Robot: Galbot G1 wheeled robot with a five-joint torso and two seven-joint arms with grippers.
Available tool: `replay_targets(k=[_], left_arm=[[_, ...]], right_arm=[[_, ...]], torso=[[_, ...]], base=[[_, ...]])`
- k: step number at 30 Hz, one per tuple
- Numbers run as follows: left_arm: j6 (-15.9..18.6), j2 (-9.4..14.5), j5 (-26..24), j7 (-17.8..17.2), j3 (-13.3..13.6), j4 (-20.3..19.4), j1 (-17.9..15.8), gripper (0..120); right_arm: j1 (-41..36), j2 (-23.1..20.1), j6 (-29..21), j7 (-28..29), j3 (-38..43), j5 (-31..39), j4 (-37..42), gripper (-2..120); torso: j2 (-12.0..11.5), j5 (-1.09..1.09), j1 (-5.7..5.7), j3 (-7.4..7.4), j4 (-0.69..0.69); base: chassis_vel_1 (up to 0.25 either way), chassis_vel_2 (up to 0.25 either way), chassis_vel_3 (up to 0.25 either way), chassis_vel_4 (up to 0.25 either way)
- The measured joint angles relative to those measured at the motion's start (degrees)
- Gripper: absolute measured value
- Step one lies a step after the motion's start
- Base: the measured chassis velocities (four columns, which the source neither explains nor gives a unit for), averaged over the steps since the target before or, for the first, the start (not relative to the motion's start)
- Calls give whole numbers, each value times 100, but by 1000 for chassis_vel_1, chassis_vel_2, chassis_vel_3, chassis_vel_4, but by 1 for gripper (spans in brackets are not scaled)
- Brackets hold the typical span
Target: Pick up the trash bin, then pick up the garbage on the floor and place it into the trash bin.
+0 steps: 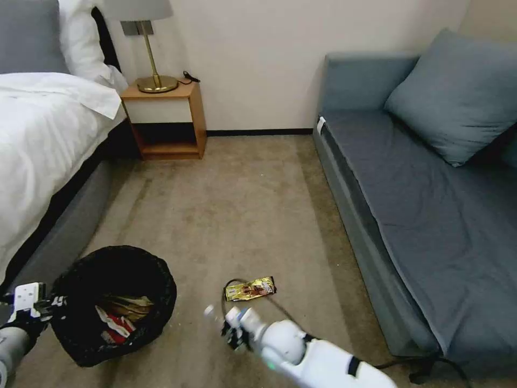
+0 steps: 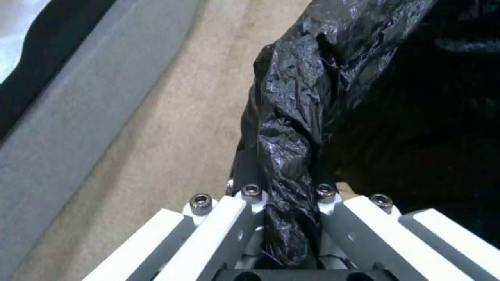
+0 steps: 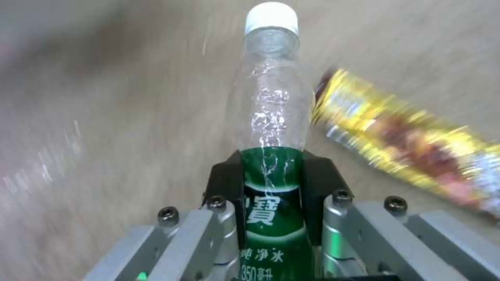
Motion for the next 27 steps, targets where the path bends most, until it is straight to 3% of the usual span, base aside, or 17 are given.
replay_targets(k=[8, 15, 21, 23, 27], left_arm=[[11, -22, -66, -68, 30, -27, -5, 3], [13, -65, -53, -69, 110, -166, 1, 3], [16, -100, -26, -76, 142, -216, 48, 3], [17, -107, -24, -77, 150, -222, 67, 3], [19, -120, -23, -77, 154, -261, 76, 3]], right_arm=[[-173, -184, 79, 320, 809, 774, 1636, 20], [273, 40, 501, 388, 517, 1137, 2180, 20], [981, 767, 715, 403, -391, 1279, 2061, 20], [1306, 1331, 787, 504, -859, 1238, 1741, 20], [1490, 1829, 802, 591, -1174, 1006, 1251, 20]], torso=[[0, 1, -1, 0, 1], [1, 0, -1, 0, 0], [1, -2, 0, 0, 2], [1, -2, -1, 0, 2], [1, -2, 0, 0, 4]], base=[[0, 0, 0, 0], [0, 0, 0, 0], [0, 0, 0, 0], [0, 0, 0, 0], [0, 0, 0, 0]])
